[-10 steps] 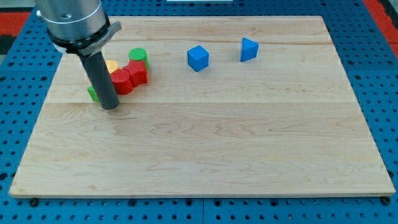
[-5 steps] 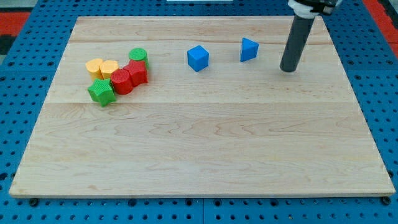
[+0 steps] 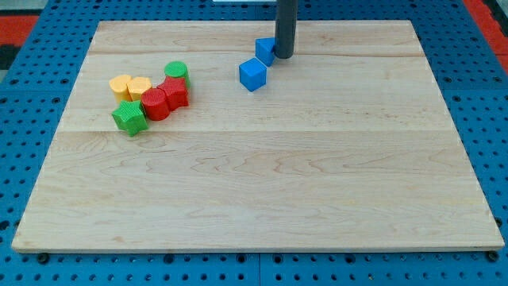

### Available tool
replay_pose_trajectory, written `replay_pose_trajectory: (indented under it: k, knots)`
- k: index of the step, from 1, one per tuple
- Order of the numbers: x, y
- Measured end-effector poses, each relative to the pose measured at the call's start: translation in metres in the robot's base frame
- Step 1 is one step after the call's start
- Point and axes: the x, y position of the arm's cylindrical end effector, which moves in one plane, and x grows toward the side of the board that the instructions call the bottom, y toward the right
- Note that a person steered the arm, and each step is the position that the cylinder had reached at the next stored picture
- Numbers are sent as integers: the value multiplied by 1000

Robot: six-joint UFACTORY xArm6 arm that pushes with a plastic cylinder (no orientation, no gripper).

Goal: Push blue triangle to the group of blocks

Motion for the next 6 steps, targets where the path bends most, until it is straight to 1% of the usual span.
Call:
replay_pose_trajectory:
  k: [1,2,4,6]
  knots:
    - [-25,0]
    - [-27,-30]
    - [-5,-78]
    - [67,-78]
